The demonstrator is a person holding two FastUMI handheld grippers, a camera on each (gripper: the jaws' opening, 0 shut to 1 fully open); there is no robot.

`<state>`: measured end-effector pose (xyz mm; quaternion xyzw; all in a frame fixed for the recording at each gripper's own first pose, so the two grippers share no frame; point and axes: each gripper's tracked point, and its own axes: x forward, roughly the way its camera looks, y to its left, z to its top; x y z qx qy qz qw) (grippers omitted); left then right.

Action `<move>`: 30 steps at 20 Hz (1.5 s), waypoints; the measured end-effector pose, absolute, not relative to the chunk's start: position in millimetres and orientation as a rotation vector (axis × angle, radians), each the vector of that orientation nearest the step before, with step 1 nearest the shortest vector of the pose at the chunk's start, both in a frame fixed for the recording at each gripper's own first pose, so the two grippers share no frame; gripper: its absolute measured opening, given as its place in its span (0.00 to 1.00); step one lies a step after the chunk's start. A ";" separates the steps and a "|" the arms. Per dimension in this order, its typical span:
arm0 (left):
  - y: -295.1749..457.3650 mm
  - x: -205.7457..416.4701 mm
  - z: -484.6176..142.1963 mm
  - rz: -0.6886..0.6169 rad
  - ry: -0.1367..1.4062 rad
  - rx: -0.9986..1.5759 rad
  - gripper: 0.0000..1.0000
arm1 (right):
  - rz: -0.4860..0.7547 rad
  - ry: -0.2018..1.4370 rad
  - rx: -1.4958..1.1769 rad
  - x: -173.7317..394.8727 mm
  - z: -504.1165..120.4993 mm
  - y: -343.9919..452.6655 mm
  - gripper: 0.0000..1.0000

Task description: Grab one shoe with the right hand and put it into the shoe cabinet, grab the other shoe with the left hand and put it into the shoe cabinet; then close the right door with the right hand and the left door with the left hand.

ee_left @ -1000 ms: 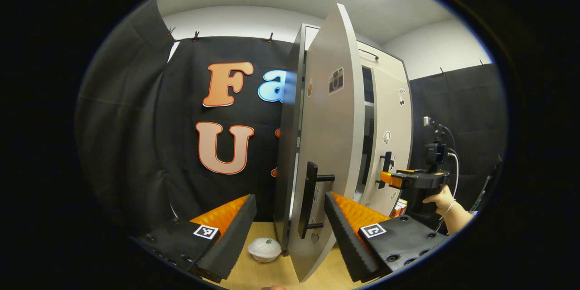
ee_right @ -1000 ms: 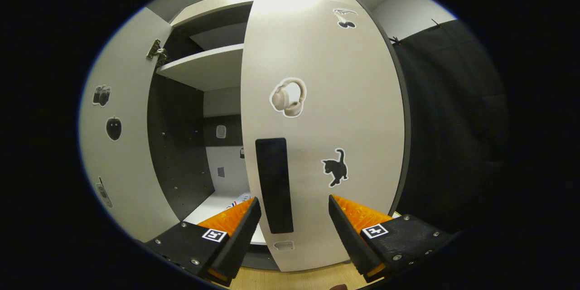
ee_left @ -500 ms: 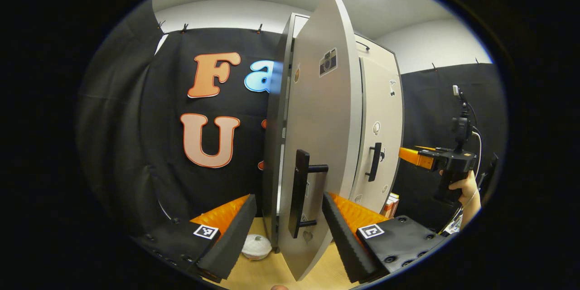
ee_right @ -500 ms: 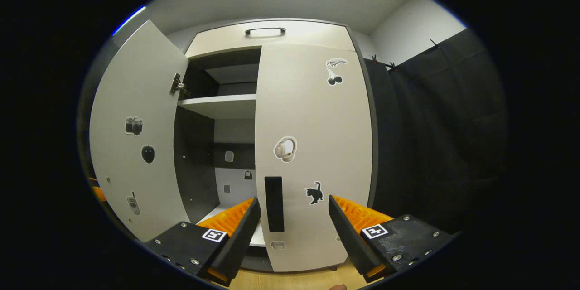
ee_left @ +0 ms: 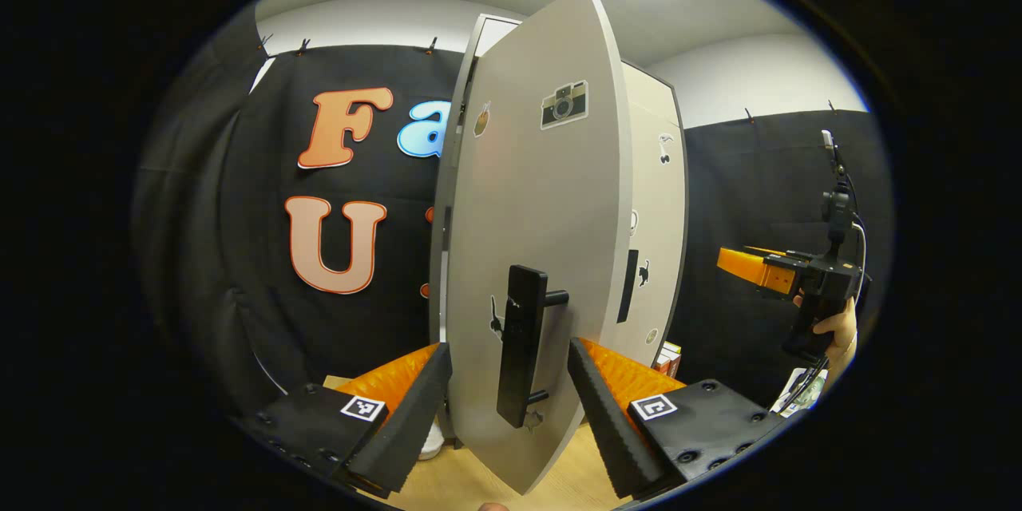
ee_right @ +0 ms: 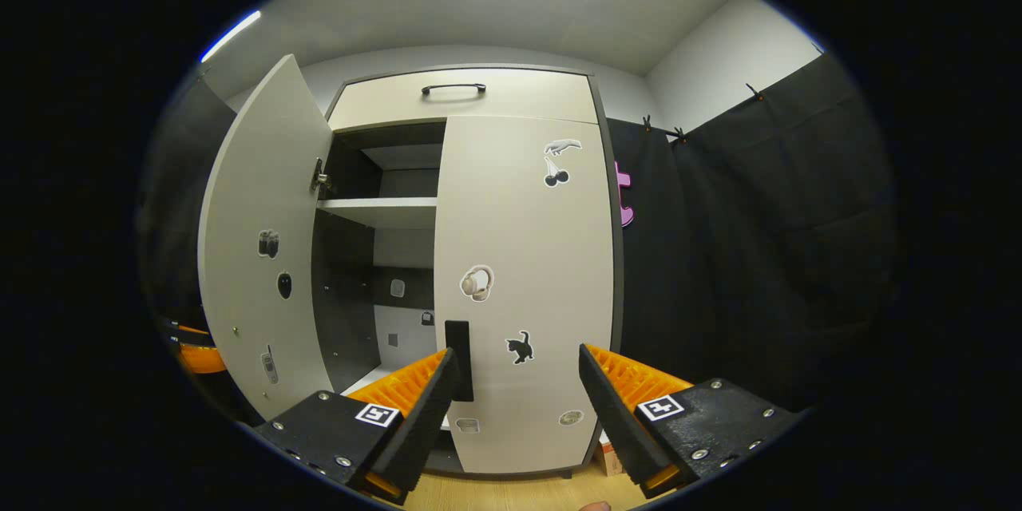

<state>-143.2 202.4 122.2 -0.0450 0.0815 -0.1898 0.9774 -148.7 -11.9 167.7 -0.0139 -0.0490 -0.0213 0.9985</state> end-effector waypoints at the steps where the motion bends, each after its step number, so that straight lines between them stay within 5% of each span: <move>1: 195.9 -142.0 121.2 -0.386 0.165 -0.092 0.94 | -0.041 -0.100 -0.027 -152.3 168.5 -14.3 0.93; 12: 132.4 -117.1 109.4 -0.412 0.195 -0.133 0.96 | -0.074 -0.114 -0.075 -187.5 185.5 -55.0 0.93; 30: 59.5 -57.8 92.5 -0.270 0.214 -0.055 0.96 | -0.161 -0.128 -0.061 -203.3 186.5 -143.2 0.93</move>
